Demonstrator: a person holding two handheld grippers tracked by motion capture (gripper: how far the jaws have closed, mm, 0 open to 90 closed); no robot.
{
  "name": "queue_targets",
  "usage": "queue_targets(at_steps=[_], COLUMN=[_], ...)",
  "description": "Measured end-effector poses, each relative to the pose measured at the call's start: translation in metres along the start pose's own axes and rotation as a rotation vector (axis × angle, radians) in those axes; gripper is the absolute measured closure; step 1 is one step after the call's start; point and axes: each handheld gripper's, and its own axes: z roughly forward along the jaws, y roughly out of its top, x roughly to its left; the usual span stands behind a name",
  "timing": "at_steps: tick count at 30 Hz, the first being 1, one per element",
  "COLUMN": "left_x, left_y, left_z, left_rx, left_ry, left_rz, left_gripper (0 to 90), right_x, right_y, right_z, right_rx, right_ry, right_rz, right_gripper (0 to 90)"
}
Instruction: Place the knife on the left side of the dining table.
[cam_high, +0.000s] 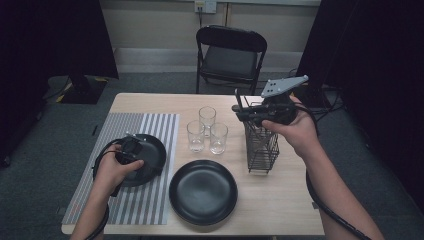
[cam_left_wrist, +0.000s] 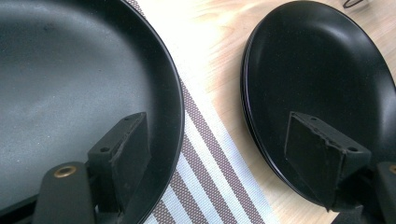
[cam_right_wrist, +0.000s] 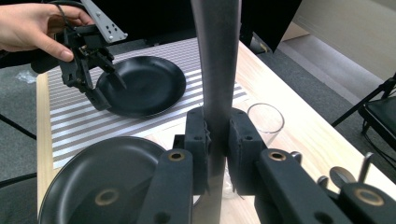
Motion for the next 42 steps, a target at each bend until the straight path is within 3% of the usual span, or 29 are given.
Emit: queue_targets(at_steps=[15, 24, 30, 33, 42], left_x=[-0.003, -0.003, -0.004, -0.006, -0.009], left_y=[0.001, 0.002, 0.002, 0.004, 0.006], left_z=[0.001, 0.003, 0.003, 0.004, 0.007], left_rx=[-0.012, -0.019, -0.018, -0.022, -0.008], left_ry=[-0.010, -0.026, -0.028, -0.038, -0.031], left_rz=[0.006, -0.020, -0.012, -0.033, -0.013], left_gripper=[21.4, 23.4, 23.3, 21.8, 24.7], right_x=[0.011, 0.013, 0.016, 0.016, 0.018], right_y=[-0.022, -0.037, -0.045, -0.049, -0.061], right_z=[0.010, 0.013, 0.015, 0.016, 0.017], right_rx=[-0.013, -0.013, -0.005, -0.003, 0.002], right_ry=[0.024, 0.024, 0.024, 0.022, 0.016], right_rz=[0.024, 0.039, 0.041, 0.041, 0.052], right_gripper=[80.6, 80.7, 80.7, 80.7, 80.7])
